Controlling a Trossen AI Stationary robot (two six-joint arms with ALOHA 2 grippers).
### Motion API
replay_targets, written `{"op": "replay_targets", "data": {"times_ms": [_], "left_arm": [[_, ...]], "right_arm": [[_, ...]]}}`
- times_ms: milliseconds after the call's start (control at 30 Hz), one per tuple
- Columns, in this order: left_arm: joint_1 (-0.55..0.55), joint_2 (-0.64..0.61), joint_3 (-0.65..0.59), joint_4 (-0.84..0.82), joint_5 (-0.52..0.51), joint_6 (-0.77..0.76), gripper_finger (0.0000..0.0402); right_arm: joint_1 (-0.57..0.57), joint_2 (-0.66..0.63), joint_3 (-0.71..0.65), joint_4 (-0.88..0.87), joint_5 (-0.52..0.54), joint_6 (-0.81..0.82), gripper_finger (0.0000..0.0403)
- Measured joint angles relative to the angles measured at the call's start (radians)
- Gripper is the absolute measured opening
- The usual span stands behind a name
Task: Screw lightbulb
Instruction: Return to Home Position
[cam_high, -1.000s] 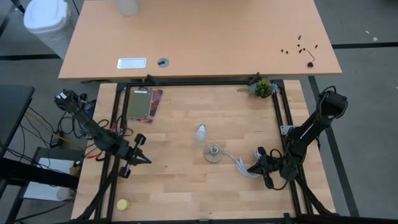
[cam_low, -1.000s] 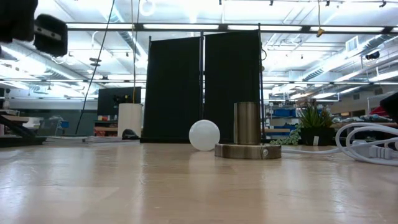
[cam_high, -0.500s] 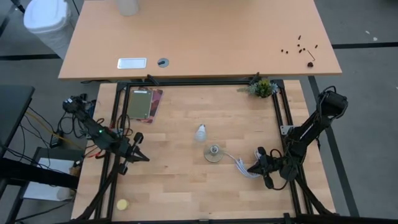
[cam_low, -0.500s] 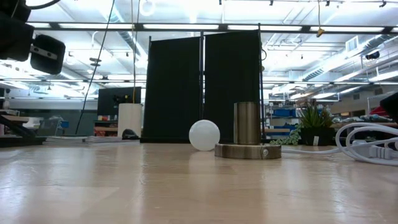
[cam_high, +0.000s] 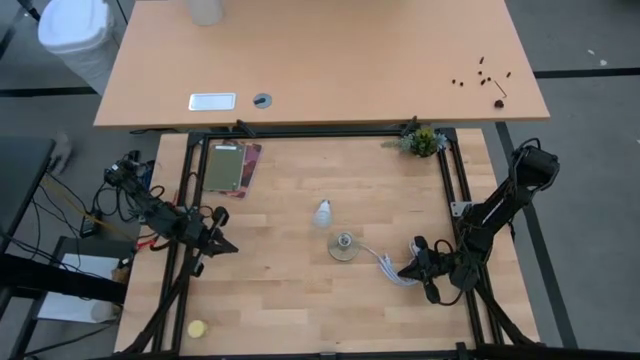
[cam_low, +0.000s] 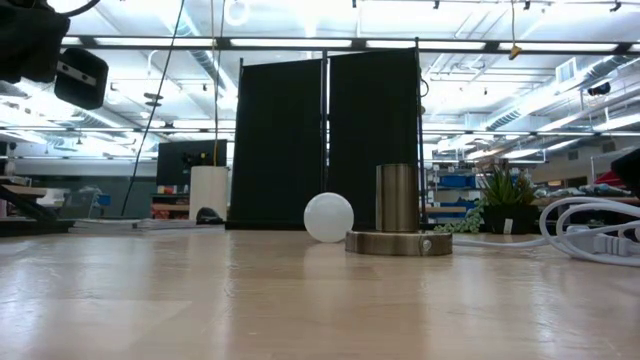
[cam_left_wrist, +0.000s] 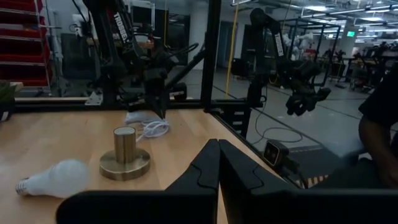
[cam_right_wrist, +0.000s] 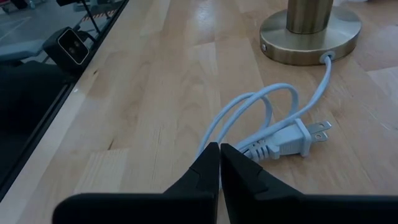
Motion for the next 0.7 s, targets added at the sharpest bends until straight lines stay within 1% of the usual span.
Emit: {"op": "replay_targets", "data": {"times_ms": [700], "left_arm": [[0.0, -0.008, 0.0, -0.001, 0.0, 0.0, 0.0012]], "right_arm": [[0.0, 0.0, 0.0, 0.0, 0.0, 0.0, 0.0027]]}}
